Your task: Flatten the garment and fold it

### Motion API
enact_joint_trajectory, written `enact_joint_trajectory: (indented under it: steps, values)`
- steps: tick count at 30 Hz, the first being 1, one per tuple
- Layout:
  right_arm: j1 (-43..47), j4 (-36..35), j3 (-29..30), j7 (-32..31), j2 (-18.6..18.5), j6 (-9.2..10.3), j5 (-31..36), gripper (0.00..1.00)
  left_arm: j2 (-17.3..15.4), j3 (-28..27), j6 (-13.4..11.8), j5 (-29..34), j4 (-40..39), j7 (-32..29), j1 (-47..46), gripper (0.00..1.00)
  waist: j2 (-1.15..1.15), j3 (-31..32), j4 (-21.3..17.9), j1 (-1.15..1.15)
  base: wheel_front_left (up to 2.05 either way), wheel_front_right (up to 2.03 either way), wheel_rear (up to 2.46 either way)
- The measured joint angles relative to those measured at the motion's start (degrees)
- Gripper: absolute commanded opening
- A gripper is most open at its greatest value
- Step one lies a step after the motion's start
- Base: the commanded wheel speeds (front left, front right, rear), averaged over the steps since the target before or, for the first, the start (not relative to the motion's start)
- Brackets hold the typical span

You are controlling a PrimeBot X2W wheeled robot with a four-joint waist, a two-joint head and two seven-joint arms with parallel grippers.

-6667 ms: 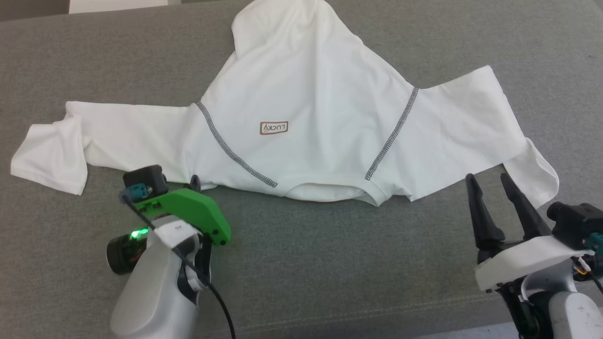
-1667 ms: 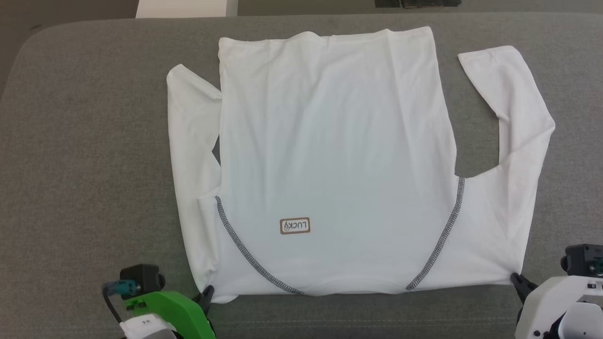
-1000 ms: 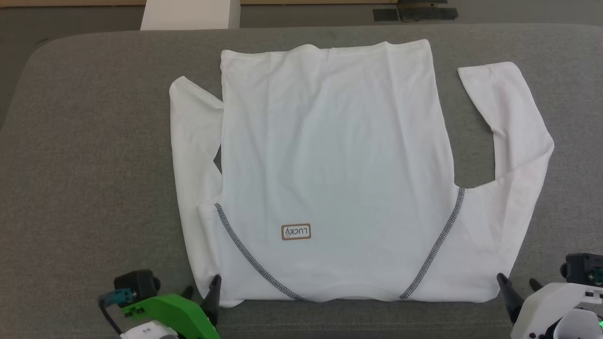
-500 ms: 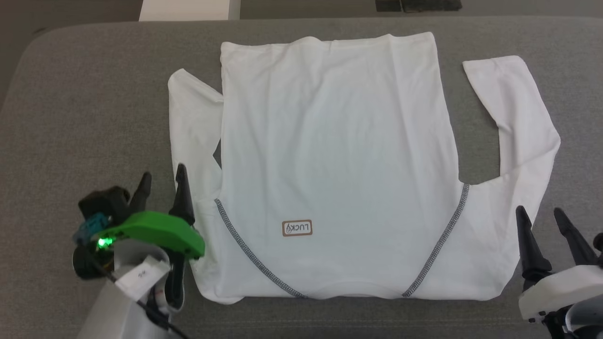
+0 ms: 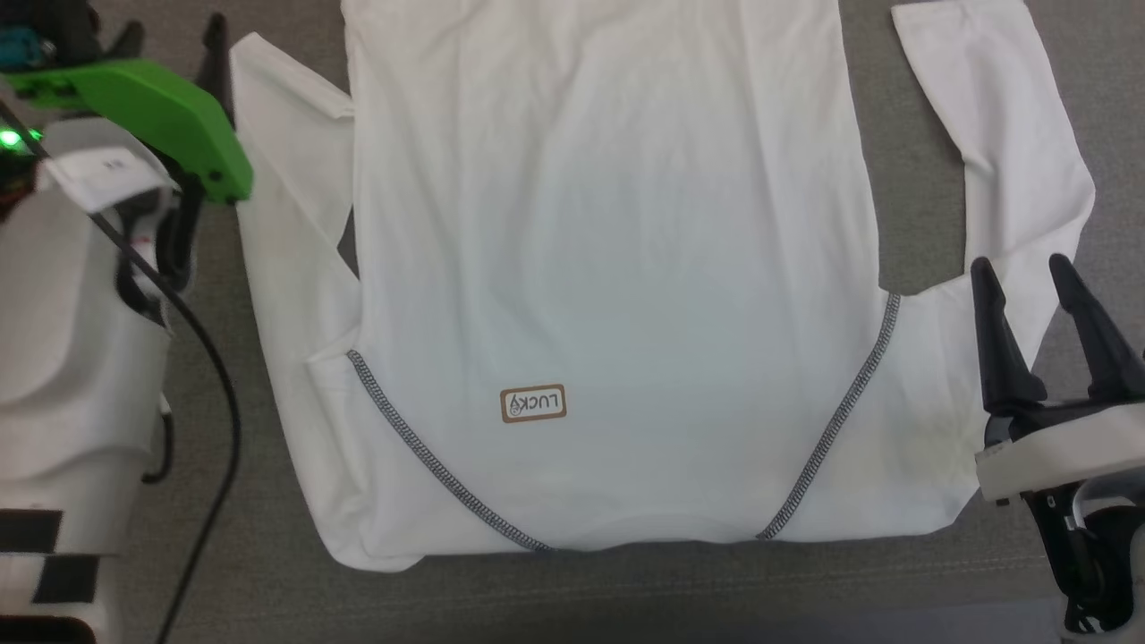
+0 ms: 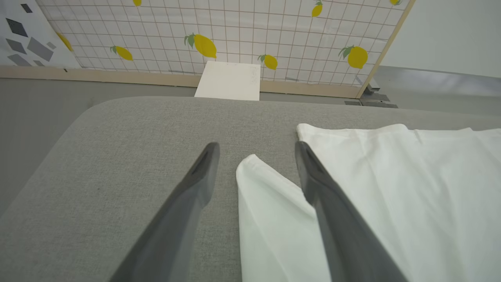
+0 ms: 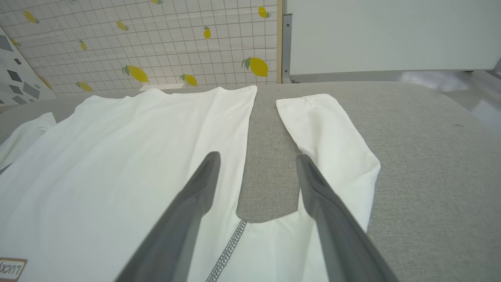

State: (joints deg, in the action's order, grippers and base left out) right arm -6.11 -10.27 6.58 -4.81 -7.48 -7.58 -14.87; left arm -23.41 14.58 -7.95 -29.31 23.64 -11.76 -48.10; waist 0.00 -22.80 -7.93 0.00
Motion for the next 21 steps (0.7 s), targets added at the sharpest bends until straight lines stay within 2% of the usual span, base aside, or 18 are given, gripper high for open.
enact_joint_trajectory:
  steps: [4,9,16,21]
  values:
    - [-2.94,0.11,-0.76,1.34,-0.43,0.00,-1.08,1.00,-3.59,-0.64,0.69,-0.24,0.04,-6.11,-5.69,1.00,0.00,-3.82,-1.76,0.00,0.00,0.00,0.00]
    - [-4.60,1.05,-1.68,2.37,-0.47,0.00,-1.97,1.00,-5.34,0.02,0.42,-0.31,0.11,-13.74,-9.62,1.00,0.00,-8.18,-3.80,0.01,0.00,0.00,0.00]
    - [-5.96,2.14,-3.07,3.67,-0.44,0.00,-2.48,1.00,-9.12,1.76,-3.72,2.64,1.37,-24.51,-11.51,1.00,0.00,-12.57,-6.51,0.02,0.00,0.00,0.00]
    - [-6.44,2.63,-3.67,4.21,-0.45,0.00,-3.00,1.00,-10.43,1.98,-6.78,3.39,-1.07,-28.43,-12.18,1.00,0.00,-14.31,-7.95,0.01,0.00,0.00,0.00]
